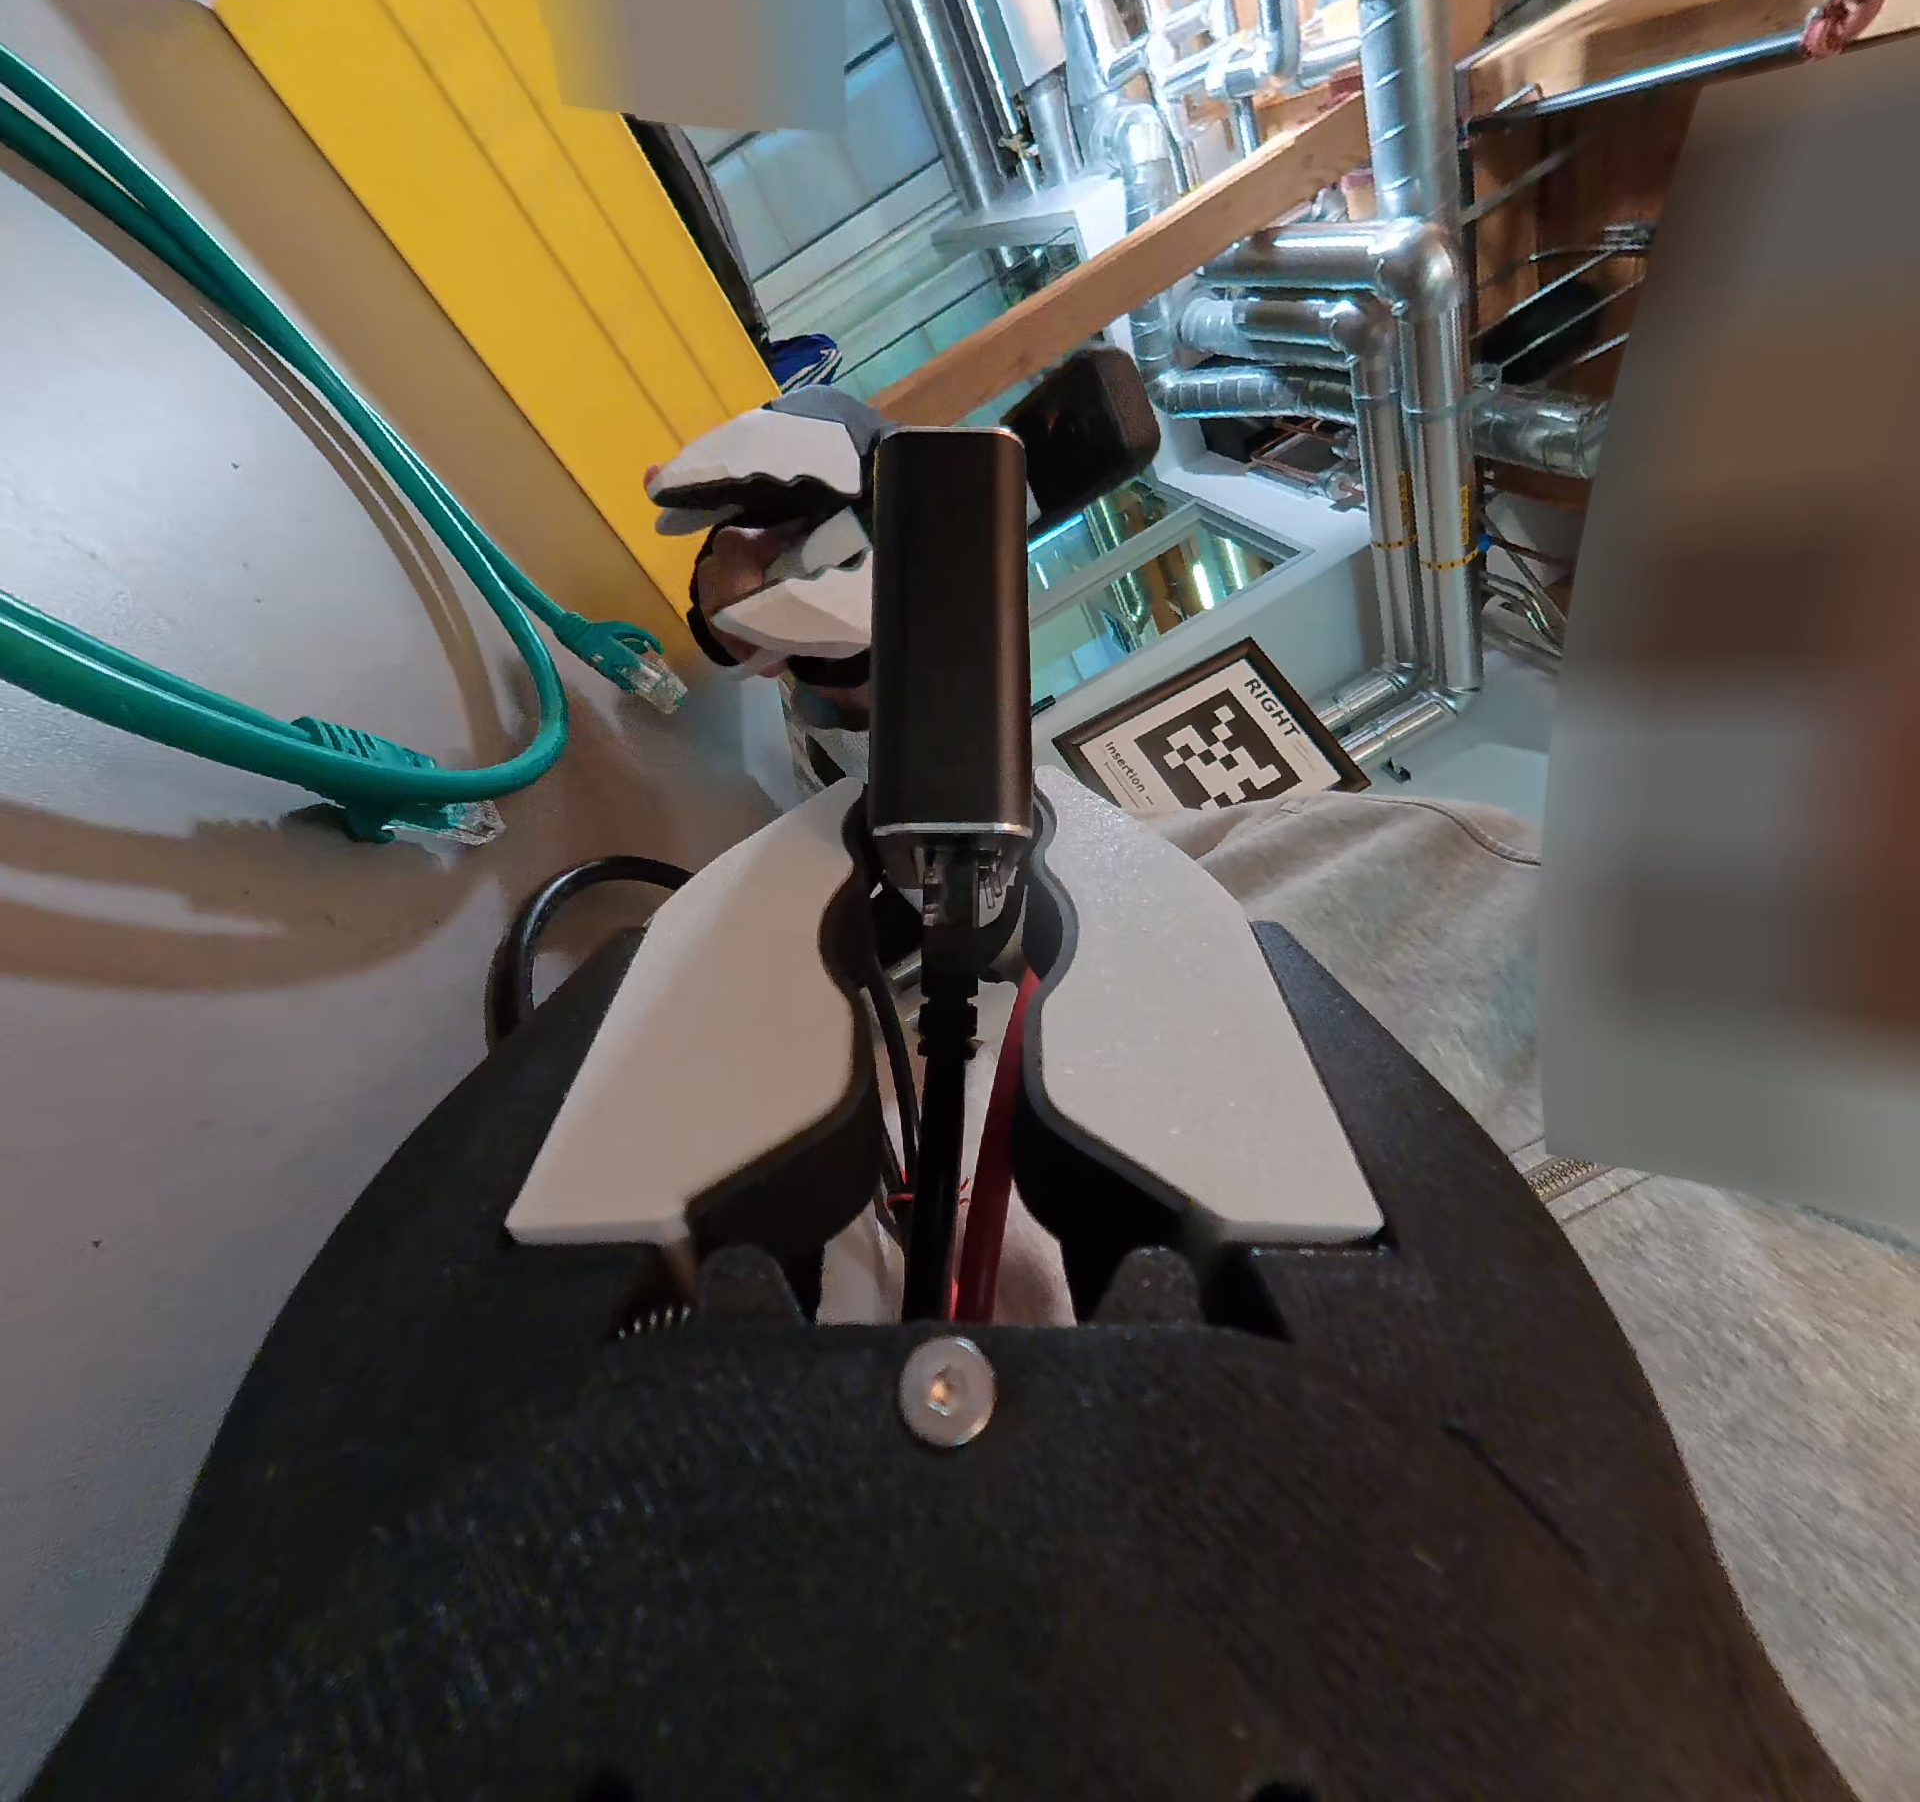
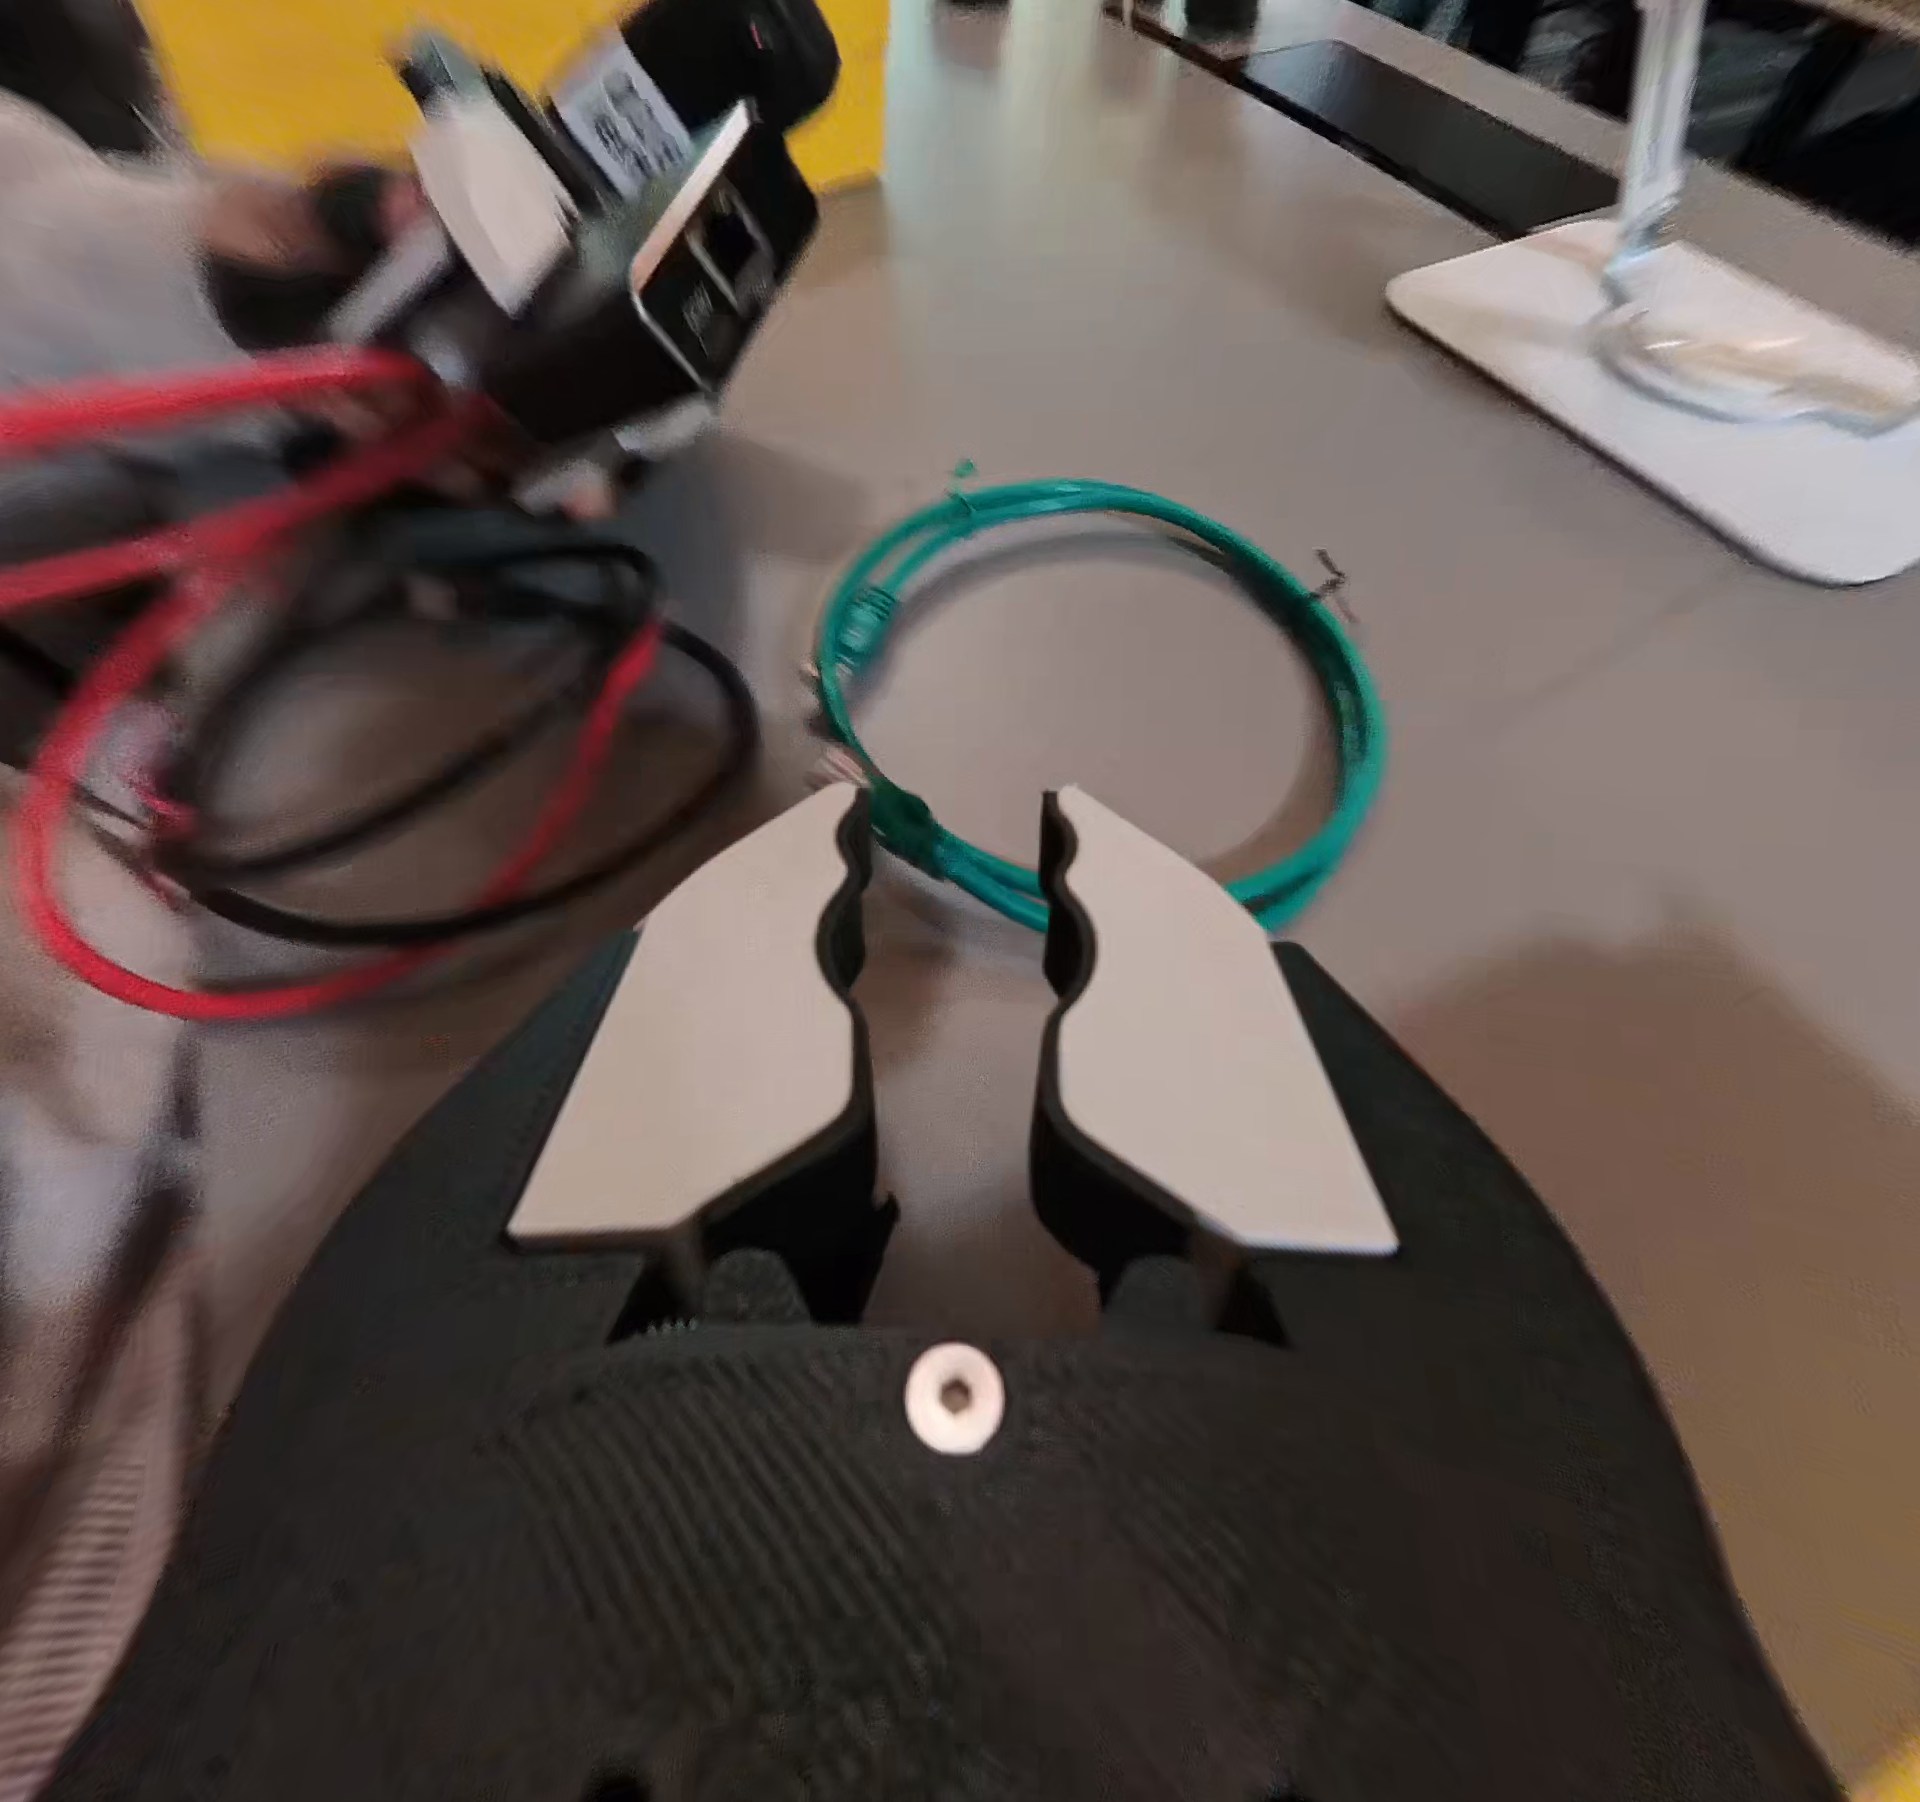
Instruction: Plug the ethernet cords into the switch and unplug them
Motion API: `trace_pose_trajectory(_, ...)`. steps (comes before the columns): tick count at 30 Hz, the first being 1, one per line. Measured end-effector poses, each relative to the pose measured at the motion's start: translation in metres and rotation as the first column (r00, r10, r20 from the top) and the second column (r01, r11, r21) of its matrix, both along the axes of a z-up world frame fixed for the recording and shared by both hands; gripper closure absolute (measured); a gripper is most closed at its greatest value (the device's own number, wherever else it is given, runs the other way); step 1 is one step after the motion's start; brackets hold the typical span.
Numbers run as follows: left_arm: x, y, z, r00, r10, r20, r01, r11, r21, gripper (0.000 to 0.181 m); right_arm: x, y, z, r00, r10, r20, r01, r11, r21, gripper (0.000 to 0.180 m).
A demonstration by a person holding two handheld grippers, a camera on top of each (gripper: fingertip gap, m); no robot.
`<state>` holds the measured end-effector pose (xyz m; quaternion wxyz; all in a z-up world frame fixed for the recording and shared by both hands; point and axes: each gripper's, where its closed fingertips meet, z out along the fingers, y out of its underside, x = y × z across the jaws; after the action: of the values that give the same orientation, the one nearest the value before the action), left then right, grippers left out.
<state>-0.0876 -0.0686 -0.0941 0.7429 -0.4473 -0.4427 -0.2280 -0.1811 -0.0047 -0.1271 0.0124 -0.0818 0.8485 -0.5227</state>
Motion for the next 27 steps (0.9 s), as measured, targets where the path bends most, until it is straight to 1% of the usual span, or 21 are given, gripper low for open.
trace_pose_trajectory(1,0.000,0.000,0.000,1.000,-0.001,0.001,0.001,1.000,0.001,0.156,-0.002,0.001,-0.005,0.998,0.006,-0.064,-0.004,1.000,0.027,0.149)
trace_pose_trajectory(5,-0.001,0.001,-0.002,1.000,-0.004,0.008,0.004,1.000,0.007,0.156,0.005,-0.005,-0.029,0.985,0.077,-0.154,-0.055,0.988,0.141,0.141)
trace_pose_trajectory(7,-0.001,0.001,-0.002,1.000,-0.002,0.010,0.002,1.000,0.008,0.156,0.002,-0.010,-0.039,0.961,0.110,-0.252,-0.061,0.979,0.196,0.138)
trace_pose_trajectory(8,-0.001,0.001,-0.002,1.000,-0.003,0.011,0.003,1.000,0.010,0.156,-0.001,-0.012,-0.042,0.940,0.125,-0.318,-0.057,0.975,0.216,0.140)
trace_pose_trajectory(9,-0.001,0.001,-0.003,1.000,-0.005,0.012,0.004,1.000,0.011,0.156,-0.004,-0.013,-0.046,0.914,0.142,-0.381,-0.056,0.972,0.228,0.147)
trace_pose_trajectory(10,-0.001,0.001,-0.003,1.000,-0.004,0.013,0.004,1.000,0.011,0.156,-0.006,-0.014,-0.047,0.887,0.159,-0.433,-0.062,0.971,0.231,0.158)
trace_pose_trajectory(11,-0.001,0.001,-0.003,1.000,-0.002,0.013,0.002,1.000,0.010,0.156,-0.005,-0.016,-0.045,0.867,0.167,-0.469,-0.072,0.974,0.214,0.166)
trace_pose_trajectory(12,-0.002,0.001,-0.003,1.000,0.000,0.011,0.000,1.000,0.007,0.156,-0.004,-0.018,-0.039,0.860,0.160,-0.485,-0.082,0.981,0.178,0.168)
trace_pose_trajectory(14,-0.002,0.001,-0.003,1.000,0.007,0.006,-0.007,1.000,-0.017,0.156,0.000,-0.022,-0.016,0.869,0.111,-0.483,-0.088,0.994,0.069,0.174)
trace_pose_trajectory(16,-0.001,0.003,-0.005,1.000,0.003,0.004,-0.003,0.999,-0.053,0.156,-0.002,-0.024,0.010,0.865,0.042,-0.499,-0.071,0.997,-0.040,0.174)
trace_pose_trajectory(17,0.000,0.005,-0.005,1.000,-0.004,0.004,0.004,0.998,-0.068,0.156,-0.005,-0.025,0.019,0.848,0.005,-0.530,-0.051,0.996,-0.072,0.174)
trace_pose_trajectory(18,0.001,0.007,-0.005,1.000,-0.013,0.005,0.013,0.997,-0.079,0.156,-0.009,-0.025,0.024,0.814,-0.028,-0.580,-0.026,0.996,-0.085,0.174)
trace_pose_trajectory(19,0.001,0.009,-0.006,1.000,-0.021,0.008,0.022,0.996,-0.085,0.156,-0.013,-0.025,0.027,0.760,-0.053,-0.648,-0.004,0.996,-0.086,0.174)
trace_pose_trajectory(20,0.001,0.011,-0.006,0.999,-0.029,0.017,0.030,0.996,-0.088,0.156,-0.016,-0.025,0.028,0.681,-0.071,-0.729,0.015,0.996,-0.083,0.174)
trace_pose_trajectory(22,0.002,0.015,-0.009,0.998,-0.045,0.042,0.049,0.995,-0.085,0.156,-0.017,-0.028,0.029,0.465,-0.075,-0.882,0.035,0.997,-0.067,0.174)
trace_pose_trajectory(23,0.002,0.017,-0.010,0.997,-0.054,0.057,0.059,0.995,-0.082,0.156,-0.014,-0.030,0.029,0.352,-0.058,-0.934,0.029,0.998,-0.050,0.174)
trace_pose_trajectory(24,0.002,0.019,-0.013,0.995,-0.063,0.072,0.068,0.994,-0.080,0.156,-0.009,-0.033,0.027,0.256,-0.034,-0.966,0.017,0.999,-0.030,0.175)
trace_pose_trajectory(25,0.003,0.020,-0.015,0.994,-0.072,0.088,0.079,0.993,-0.085,0.156,-0.004,-0.035,0.025,0.189,-0.010,-0.982,0.001,1.000,-0.010,0.174)
trace_pose_trajectory(26,0.004,0.021,-0.018,0.992,-0.078,0.104,0.088,0.991,-0.098,0.155,-0.001,-0.036,0.022,0.152,0.007,-0.988,-0.010,1.000,0.006,0.175)
trace_pose_trajectory(27,0.004,0.021,-0.022,0.990,-0.078,0.121,0.093,0.988,-0.124,0.155,0.002,-0.036,0.021,0.137,0.019,-0.990,-0.017,1.000,0.016,0.174)
